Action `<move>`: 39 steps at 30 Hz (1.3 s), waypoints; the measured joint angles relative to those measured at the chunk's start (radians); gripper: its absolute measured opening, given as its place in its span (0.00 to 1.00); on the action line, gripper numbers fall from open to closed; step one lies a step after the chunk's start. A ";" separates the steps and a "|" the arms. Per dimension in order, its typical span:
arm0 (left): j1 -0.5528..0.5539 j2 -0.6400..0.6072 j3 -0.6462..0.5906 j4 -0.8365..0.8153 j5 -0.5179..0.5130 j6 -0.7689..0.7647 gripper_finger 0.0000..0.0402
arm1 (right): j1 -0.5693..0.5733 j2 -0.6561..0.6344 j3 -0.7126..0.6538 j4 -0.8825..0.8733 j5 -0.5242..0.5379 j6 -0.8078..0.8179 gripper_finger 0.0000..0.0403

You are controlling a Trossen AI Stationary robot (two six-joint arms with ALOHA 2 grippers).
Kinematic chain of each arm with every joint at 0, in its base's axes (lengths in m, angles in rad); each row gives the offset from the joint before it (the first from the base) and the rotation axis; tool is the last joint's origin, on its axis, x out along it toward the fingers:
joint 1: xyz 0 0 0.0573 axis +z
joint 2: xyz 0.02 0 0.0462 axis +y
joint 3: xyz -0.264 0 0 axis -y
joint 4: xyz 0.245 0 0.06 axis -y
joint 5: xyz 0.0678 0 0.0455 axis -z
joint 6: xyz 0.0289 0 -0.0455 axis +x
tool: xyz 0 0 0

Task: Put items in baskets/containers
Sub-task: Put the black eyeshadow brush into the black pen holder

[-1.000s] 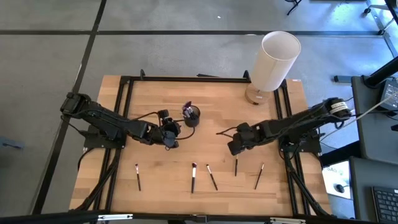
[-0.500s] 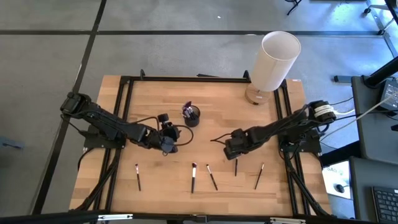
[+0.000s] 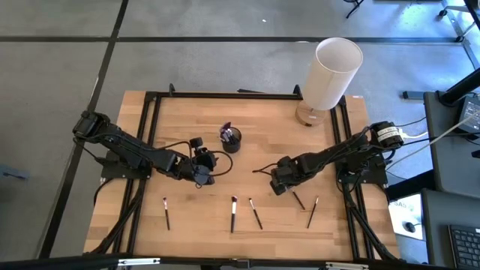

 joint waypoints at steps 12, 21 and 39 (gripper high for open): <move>0.000 0.000 0.000 -0.001 0.103 -0.066 0.29 | -0.055 -0.177 0.058 0.218 0.438 -0.291 0.01; 0.000 0.000 0.000 0.005 0.106 -0.142 0.29 | -0.123 -0.141 0.059 1.077 0.623 -1.063 0.01; -0.048 0.000 0.015 -0.125 0.359 -0.483 0.29 | -0.438 0.143 0.058 1.459 0.162 -1.088 0.05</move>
